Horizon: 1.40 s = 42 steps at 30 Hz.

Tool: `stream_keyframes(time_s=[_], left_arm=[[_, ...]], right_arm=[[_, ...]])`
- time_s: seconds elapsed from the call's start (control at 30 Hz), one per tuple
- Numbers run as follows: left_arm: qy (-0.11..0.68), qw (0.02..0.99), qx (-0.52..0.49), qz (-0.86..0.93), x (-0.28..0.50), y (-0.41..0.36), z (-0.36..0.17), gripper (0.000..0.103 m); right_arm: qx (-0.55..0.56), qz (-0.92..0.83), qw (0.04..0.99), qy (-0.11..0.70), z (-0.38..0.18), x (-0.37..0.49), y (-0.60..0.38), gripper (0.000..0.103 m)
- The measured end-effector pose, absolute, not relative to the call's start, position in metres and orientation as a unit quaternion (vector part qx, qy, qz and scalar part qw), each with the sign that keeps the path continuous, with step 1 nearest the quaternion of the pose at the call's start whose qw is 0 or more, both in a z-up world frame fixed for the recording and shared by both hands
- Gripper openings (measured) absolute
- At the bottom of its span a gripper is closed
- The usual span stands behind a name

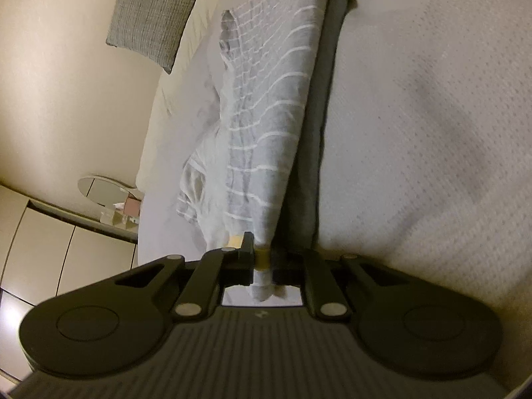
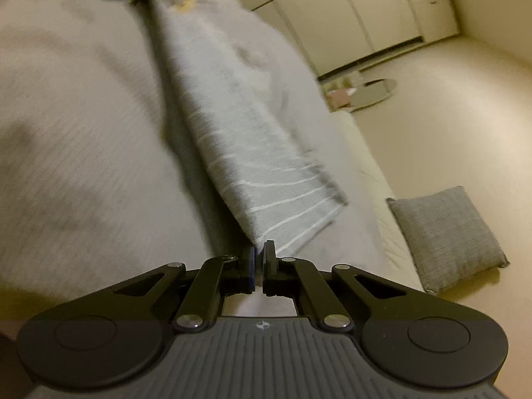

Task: Fold clothes
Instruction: 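Lift the shirt end with both tools and fold it over the shirt, then lay the folded end down and open both tools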

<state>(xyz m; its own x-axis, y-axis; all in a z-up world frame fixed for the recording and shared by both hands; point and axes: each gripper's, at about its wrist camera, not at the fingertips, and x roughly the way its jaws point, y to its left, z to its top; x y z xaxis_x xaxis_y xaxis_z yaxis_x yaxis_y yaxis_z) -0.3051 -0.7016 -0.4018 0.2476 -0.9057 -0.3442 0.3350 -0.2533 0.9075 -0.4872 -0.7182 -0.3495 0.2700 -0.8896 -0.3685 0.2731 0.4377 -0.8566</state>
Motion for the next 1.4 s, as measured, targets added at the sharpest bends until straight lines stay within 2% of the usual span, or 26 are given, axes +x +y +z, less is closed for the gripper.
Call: stream_keyframes(time_s=[0.23,0.3,0.37,0.4,0.43,0.5,0.6,0.87,1.0,1.17,1.27,1.33,1.4], left_arm=[[-0.231,0.569,0.561,-0.555,-0.301,-0.695,-0.4,0.011],[-0.224,0.582,0.554,-0.552,-0.299,-0.685,-0.396,0.014],[-0.223,0.593,0.545,-0.548,-0.298,-0.674,-0.392,0.016],[-0.227,0.598,0.541,-0.546,-0.298,-0.666,-0.39,0.016],[-0.234,0.6,0.536,-0.547,-0.301,-0.659,-0.388,0.02],[-0.253,0.594,0.525,-0.554,-0.308,-0.647,-0.386,0.028],[-0.262,0.586,0.514,-0.568,-0.32,-0.648,-0.384,0.031],[-0.126,0.635,0.462,-0.605,-0.306,-0.688,-0.374,0.027],[-0.1,0.647,0.46,-0.6,-0.302,-0.683,-0.373,0.026],[-0.061,0.676,0.436,-0.59,-0.298,-0.669,-0.36,0.026],[-0.02,0.693,0.404,-0.597,-0.306,-0.659,-0.349,0.03],[0.011,0.698,0.379,-0.608,-0.313,-0.655,-0.343,0.039],[0.05,0.702,0.349,-0.619,-0.318,-0.654,-0.339,0.043]], right_arm=[[-0.334,-0.415,0.72,0.445,-0.348,-0.493,-0.711,0.0],[-0.326,-0.421,0.722,0.441,-0.347,-0.499,-0.705,0.0],[-0.319,-0.427,0.726,0.434,-0.345,-0.505,-0.696,0.003],[-0.317,-0.429,0.729,0.429,-0.342,-0.508,-0.694,0.009],[-0.315,-0.43,0.732,0.424,-0.34,-0.509,-0.69,0.013],[-0.308,-0.432,0.74,0.413,-0.335,-0.511,-0.682,0.013],[-0.281,-0.436,0.759,0.393,-0.325,-0.506,-0.682,0.013],[-0.091,-0.471,0.815,0.326,-0.297,-0.505,-0.717,0.013],[-0.075,-0.472,0.808,0.346,-0.308,-0.508,-0.722,0.013],[-0.029,-0.486,0.814,0.318,-0.303,-0.521,-0.707,0.016],[0.008,-0.486,0.817,0.311,-0.303,-0.523,-0.707,0.022],[0.055,-0.489,0.819,0.296,-0.301,-0.527,-0.711,0.025],[0.117,-0.492,0.819,0.27,-0.295,-0.533,-0.711,0.027]])
